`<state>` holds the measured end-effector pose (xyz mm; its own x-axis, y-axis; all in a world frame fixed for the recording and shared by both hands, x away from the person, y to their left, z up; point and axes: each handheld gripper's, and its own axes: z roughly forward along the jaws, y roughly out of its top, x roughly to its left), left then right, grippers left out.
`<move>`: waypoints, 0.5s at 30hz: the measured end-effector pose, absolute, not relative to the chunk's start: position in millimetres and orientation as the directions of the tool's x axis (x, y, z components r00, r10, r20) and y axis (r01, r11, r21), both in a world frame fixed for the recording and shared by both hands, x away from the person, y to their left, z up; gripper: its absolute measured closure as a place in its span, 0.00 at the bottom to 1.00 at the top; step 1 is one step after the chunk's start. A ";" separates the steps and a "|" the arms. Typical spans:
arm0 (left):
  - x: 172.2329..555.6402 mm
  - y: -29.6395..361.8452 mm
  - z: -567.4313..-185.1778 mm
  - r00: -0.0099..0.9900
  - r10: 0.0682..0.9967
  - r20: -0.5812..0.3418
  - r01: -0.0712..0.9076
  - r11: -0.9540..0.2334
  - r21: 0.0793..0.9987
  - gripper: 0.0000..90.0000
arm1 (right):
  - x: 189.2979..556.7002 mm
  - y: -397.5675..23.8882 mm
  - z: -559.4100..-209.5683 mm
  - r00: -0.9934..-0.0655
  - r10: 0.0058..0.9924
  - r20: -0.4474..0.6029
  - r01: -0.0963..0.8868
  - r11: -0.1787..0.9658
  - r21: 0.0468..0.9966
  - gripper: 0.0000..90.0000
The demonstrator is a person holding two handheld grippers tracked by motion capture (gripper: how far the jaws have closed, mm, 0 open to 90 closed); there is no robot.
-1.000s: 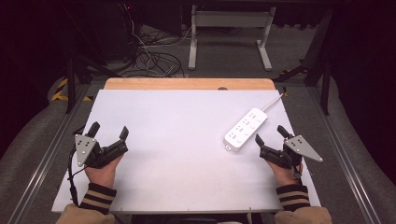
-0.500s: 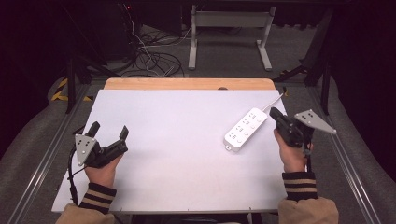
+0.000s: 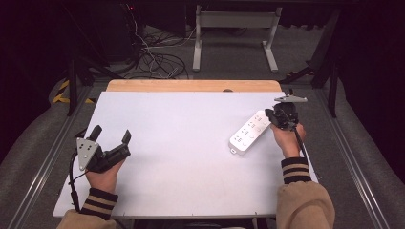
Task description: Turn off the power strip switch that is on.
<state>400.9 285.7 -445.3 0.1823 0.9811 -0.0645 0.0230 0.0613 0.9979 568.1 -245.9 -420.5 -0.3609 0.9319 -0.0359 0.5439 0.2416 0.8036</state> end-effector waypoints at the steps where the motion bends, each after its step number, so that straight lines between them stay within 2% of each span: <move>1: 399.9 286.2 -445.5 0.182 0.981 -0.063 0.024 0.060 0.998 0.03 | 571.2 -247.5 -426.4 -0.360 0.932 -0.035 0.560 0.246 0.791 1.00; 6: 396.4 287.6 -445.8 0.180 0.982 -0.061 0.023 0.058 0.998 0.03 | 581.7 -249.8 -448.2 -0.360 0.931 -0.056 0.605 0.279 0.746 1.00; 15: 395.4 290.1 -446.2 0.173 0.983 -0.067 0.026 0.064 0.998 0.03 | 582.9 -248.2 -453.0 -0.378 0.923 -0.069 0.609 0.304 0.732 1.00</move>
<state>395.4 290.1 -446.2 0.1731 0.9826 -0.0671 0.0257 0.0636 0.9976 582.9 -248.2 -453.0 -0.3779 0.9233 -0.0685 0.6095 0.3038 0.7323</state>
